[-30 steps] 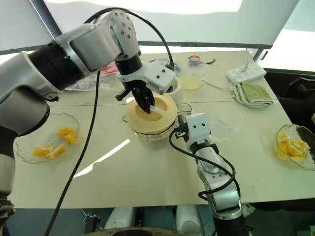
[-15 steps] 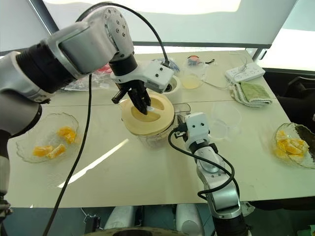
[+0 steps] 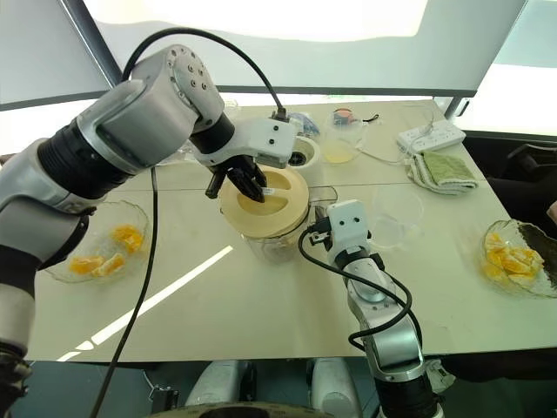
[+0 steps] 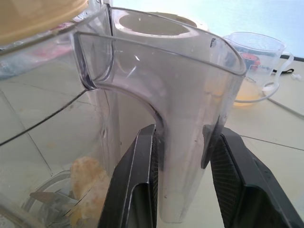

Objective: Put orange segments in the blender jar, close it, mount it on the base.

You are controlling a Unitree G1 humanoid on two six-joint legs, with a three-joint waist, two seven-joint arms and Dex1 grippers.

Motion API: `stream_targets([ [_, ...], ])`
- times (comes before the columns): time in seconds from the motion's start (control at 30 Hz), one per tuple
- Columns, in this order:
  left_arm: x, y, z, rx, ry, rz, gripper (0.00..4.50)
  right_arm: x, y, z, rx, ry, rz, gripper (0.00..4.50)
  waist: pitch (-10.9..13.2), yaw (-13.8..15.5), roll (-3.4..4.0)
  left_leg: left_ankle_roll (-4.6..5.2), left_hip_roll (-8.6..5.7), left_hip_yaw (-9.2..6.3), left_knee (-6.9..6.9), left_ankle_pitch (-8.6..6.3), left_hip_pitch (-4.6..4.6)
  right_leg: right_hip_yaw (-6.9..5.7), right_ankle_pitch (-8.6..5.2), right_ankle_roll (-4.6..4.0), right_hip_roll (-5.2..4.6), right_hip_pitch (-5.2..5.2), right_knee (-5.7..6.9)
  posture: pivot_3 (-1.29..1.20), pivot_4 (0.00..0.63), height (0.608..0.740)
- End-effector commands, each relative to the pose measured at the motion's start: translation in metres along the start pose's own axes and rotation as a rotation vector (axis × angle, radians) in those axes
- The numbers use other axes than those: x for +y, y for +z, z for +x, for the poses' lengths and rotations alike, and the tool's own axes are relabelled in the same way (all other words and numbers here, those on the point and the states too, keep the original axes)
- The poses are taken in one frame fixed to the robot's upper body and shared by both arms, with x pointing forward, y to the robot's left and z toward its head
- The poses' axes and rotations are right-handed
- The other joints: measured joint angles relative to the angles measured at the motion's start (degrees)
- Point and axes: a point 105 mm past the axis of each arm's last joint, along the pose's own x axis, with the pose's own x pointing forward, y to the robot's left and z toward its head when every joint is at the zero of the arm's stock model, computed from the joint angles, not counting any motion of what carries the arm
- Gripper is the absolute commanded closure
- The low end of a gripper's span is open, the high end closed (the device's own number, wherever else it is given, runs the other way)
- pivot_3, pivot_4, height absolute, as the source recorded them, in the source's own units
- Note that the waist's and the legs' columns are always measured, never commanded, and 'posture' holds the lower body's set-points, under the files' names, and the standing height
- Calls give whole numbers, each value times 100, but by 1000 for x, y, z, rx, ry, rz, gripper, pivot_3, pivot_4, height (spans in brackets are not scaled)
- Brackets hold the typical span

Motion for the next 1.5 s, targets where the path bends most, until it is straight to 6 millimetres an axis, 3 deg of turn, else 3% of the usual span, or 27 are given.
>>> stream_targets([
  [0.03,11,-22,26,80,7,-48,4267,-13,8,0,-29,-54,-40,3494,0,20,-1,-16,-10,-4,0,9,-2,10,0,1,0,1,2,0,150,740],
  [0.17,21,-10,18,57,2,-24,4267,-13,5,2,-23,-55,-39,3494,9,-8,-12,-28,-37,-1,0,16,-18,57,2,3,6,-15,3,0,150,740],
  [0.4,-1,-8,17,42,-145,-37,4267,-13,5,3,-25,-58,-33,3494,19,-44,-28,-27,-53,0,-2,16,-79,95,18,1,7,-74,3,0,150,740],
  [0.7,-1,-17,35,105,-44,-361,4267,-17,1,-3,-9,-74,-33,3494,17,-41,-30,-26,-52,-1,-8,15,-94,103,21,28,20,-99,5,0,150,740],
  [0.9,-2,-29,55,138,46,-562,4267,-17,1,-2,-7,-73,-38,3494,0,-13,-15,-26,-75,-57,-3,16,-65,123,-8,40,30,-41,-4,0,150,740],
  [1.13,-11,-40,62,181,82,-709,4267,-19,1,-3,-3,-73,-45,3494,-34,-15,29,-26,-93,-147,-12,15,-2,126,-17,55,37,41,-58,0,150,740],
  [1.37,-5,-27,59,82,80,-633,4267,-19,1,1,-3,-62,-55,3494,-45,-9,43,-27,-103,-155,-18,15,-4,129,-29,77,33,57,-71,0,150,740],
  [1.5,2,-15,52,7,94,-569,2469,-22,1,2,-2,-59,-62,3494,-38,-22,34,-27,-108,-158,-18,15,-6,133,-29,77,31,56,-73,0,150,740],
])
